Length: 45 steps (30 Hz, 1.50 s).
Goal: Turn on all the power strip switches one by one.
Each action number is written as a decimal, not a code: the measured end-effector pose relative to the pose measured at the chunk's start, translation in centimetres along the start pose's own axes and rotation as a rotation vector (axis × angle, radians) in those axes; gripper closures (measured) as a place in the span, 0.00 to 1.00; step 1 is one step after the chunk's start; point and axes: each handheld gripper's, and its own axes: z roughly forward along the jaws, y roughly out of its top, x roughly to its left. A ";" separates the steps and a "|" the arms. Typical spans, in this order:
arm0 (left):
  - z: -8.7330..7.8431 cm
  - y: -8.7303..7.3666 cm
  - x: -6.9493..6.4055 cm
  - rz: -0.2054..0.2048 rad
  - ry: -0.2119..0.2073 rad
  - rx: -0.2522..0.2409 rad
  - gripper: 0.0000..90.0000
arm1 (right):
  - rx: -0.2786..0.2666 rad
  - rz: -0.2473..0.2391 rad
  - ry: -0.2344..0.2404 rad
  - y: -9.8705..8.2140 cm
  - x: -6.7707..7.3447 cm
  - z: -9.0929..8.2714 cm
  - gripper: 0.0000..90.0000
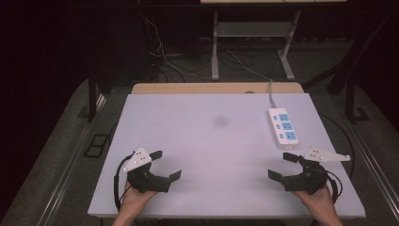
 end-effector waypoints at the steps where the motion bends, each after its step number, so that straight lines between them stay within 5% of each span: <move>1: 0.0 0.0 0.1 -0.006 -0.006 0.002 0.00 | 0.005 0.000 0.006 0.0 0.1 0.0 0.03; 26: 0.5 -0.3 -0.1 -0.008 -0.022 0.024 0.00 | 0.059 0.010 0.017 0.1 0.1 0.1 0.03; 45: 0.3 -0.4 0.1 -0.019 -0.009 0.026 0.00 | 0.153 -0.006 0.016 1.8 0.1 -0.1 0.03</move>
